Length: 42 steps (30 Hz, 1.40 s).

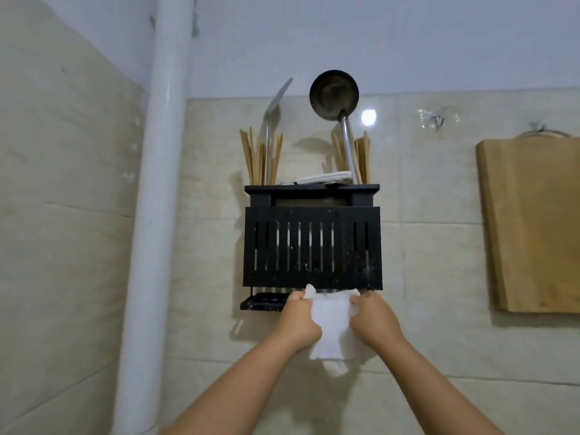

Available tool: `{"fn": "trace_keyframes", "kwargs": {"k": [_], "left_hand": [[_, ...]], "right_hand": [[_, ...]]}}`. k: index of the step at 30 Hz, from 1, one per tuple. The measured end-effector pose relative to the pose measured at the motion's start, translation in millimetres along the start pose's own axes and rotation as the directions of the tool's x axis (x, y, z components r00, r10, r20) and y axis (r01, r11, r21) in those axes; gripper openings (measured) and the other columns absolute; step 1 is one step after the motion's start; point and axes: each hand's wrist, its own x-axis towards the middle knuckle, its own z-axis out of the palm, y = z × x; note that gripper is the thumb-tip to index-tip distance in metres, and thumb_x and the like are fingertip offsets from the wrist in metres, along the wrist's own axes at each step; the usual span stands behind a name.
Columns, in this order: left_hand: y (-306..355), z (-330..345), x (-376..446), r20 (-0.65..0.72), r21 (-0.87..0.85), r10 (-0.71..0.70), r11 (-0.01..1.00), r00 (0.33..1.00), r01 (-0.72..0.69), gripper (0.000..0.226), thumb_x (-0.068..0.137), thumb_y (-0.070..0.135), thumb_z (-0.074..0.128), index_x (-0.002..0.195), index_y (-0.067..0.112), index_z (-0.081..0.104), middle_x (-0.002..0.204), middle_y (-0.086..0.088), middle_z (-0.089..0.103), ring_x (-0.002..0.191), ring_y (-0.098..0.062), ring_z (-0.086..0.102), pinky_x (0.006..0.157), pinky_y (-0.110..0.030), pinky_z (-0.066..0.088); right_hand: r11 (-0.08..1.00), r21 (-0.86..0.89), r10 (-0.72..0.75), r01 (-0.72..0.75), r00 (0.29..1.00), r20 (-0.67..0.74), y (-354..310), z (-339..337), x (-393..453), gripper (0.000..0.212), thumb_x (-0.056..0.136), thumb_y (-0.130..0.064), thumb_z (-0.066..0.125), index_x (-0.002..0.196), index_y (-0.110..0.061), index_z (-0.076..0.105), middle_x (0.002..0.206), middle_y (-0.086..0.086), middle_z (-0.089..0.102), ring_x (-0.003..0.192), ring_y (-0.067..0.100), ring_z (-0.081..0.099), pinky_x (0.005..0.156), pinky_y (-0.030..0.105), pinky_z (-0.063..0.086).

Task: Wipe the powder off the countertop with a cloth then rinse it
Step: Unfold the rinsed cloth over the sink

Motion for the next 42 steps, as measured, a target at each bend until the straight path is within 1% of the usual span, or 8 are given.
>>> {"fn": "trace_keyframes", "kwargs": {"k": [4, 9, 12, 18, 26, 31, 35, 42], "left_hand": [[0, -6, 18, -0.025, 0.006, 0.003, 1.0, 1.0, -0.003, 0.05, 0.087, -0.006, 0.037, 0.136, 0.005, 0.038, 0.144, -0.003, 0.033, 0.113, -0.017, 0.045, 0.063, -0.006, 0.032], [-3, -8, 24, -0.221, -0.161, -0.091, 0.985, 0.971, 0.056, 0.021, 0.085, 0.0, 0.048, 0.079, 0.012, 0.064, 0.079, 0.0, 0.058, 0.068, -0.01, 0.049, 0.049, -0.009, 0.032], [-11, -3, 23, -0.429, -0.204, -0.097, 0.979, 0.898, 0.008, 0.024, 0.079, 0.0, 0.062, 0.066, 0.018, 0.051, 0.087, -0.001, 0.05, 0.064, -0.006, 0.045, 0.055, -0.006, 0.032], [-13, 15, 28, -0.508, 0.121, 0.121, 0.99, 0.853, -0.069, 0.029, 0.084, 0.001, 0.055, 0.063, 0.014, 0.04, 0.084, 0.003, 0.042, 0.067, -0.015, 0.041, 0.046, -0.02, 0.023], [-36, 17, 16, -0.23, 0.608, 0.581, 0.712, 0.781, -0.351, 0.028, 0.063, 0.046, 0.064, 0.073, 0.02, 0.071, 0.074, 0.008, 0.068, 0.07, -0.014, 0.065, 0.06, -0.03, 0.052], [-30, 13, 20, -0.207, 0.632, 0.526, 0.715, 0.825, -0.298, 0.035, 0.048, 0.033, 0.089, 0.074, 0.016, 0.072, 0.069, 0.003, 0.069, 0.063, -0.018, 0.065, 0.058, -0.03, 0.052], [-20, 14, 22, -0.165, 0.629, 0.397, 0.747, 0.903, -0.214, 0.034, 0.096, 0.036, 0.038, 0.117, 0.02, 0.059, 0.115, 0.003, 0.063, 0.108, -0.019, 0.054, 0.086, -0.028, 0.036], [-8, 16, 34, -0.17, 0.682, 0.274, 0.726, 0.947, -0.087, 0.045, 0.1, 0.039, 0.022, 0.113, 0.014, 0.058, 0.114, -0.003, 0.061, 0.105, -0.02, 0.056, 0.083, -0.029, 0.037]], "right_hand": [[0.961, 0.257, 0.088, -0.099, 0.995, 0.055, 6, 2, 24, 0.04, 0.089, 0.004, 0.038, 0.124, -0.002, 0.056, 0.127, 0.015, 0.055, 0.115, 0.03, 0.051, 0.093, 0.03, 0.041], [0.515, 0.778, 0.275, -0.36, 0.929, 0.248, 12, -6, 32, 0.033, 0.085, 0.016, 0.039, 0.108, 0.006, 0.06, 0.101, 0.022, 0.059, 0.098, 0.038, 0.057, 0.07, 0.041, 0.052], [0.407, 0.855, 0.323, -0.322, 0.926, 0.195, 11, -6, 33, 0.026, 0.087, 0.013, 0.044, 0.107, 0.009, 0.06, 0.095, 0.021, 0.058, 0.09, 0.034, 0.056, 0.068, 0.041, 0.049], [0.774, 0.606, 0.377, -0.181, 0.901, -0.213, 9, 22, 29, 0.025, 0.088, -0.013, 0.056, 0.064, -0.007, 0.054, 0.058, 0.006, 0.048, 0.063, 0.026, 0.047, 0.052, 0.029, 0.032], [0.777, 0.586, 0.409, -0.228, 0.891, -0.196, 13, 19, 32, 0.038, 0.089, -0.028, 0.057, 0.114, -0.001, 0.047, 0.116, 0.014, 0.053, 0.092, 0.029, 0.054, 0.072, 0.033, 0.044], [0.98, 0.146, -0.037, 0.136, 0.844, -0.535, 25, 33, -2, 0.034, 0.088, -0.034, 0.05, 0.108, -0.008, 0.059, 0.112, 0.006, 0.057, 0.088, 0.025, 0.062, 0.067, 0.028, 0.043], [0.881, -0.383, -0.465, 0.276, 0.652, -0.599, 54, 61, -6, 0.042, 0.066, -0.043, 0.062, 0.101, -0.021, 0.054, 0.101, 0.006, 0.068, 0.095, 0.025, 0.056, 0.074, 0.04, 0.05], [0.864, -0.303, -0.504, 0.403, 0.68, -0.532, 36, 38, 22, 0.019, 0.064, 0.0, 0.055, 0.063, -0.014, 0.067, 0.055, -0.002, 0.061, 0.047, 0.016, 0.056, 0.065, 0.029, 0.054]]}}
